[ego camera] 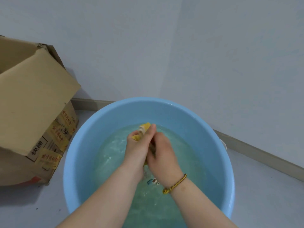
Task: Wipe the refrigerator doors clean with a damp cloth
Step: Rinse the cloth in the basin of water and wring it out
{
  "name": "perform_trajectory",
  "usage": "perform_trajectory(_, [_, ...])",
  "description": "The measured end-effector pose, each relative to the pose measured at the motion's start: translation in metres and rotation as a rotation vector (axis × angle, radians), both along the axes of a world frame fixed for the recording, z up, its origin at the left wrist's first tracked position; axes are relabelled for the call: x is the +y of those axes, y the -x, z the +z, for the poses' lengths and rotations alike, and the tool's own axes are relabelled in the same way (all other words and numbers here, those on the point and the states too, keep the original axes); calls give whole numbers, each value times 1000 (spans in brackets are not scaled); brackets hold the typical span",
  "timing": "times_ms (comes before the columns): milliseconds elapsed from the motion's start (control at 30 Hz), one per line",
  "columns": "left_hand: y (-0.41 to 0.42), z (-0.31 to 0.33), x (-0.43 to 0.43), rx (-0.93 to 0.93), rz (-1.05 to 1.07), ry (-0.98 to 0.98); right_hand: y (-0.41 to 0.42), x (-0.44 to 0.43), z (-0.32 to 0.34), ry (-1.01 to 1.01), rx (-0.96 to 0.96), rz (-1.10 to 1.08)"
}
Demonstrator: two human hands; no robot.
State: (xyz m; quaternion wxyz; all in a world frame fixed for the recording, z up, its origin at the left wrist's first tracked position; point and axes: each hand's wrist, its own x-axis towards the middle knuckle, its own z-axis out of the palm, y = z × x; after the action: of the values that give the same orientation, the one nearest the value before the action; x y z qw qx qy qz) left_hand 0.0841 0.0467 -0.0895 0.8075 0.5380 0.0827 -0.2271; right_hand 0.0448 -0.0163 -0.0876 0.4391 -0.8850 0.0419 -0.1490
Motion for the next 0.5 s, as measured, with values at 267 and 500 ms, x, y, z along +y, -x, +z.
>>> perform_trajectory(267, [-6,5,12,-51,96,-53,20,-13,-3,7,-6,-122])
perform_trajectory(500, [-2,24,15,-171,-146,28,10,-14,-5,-661,353,180])
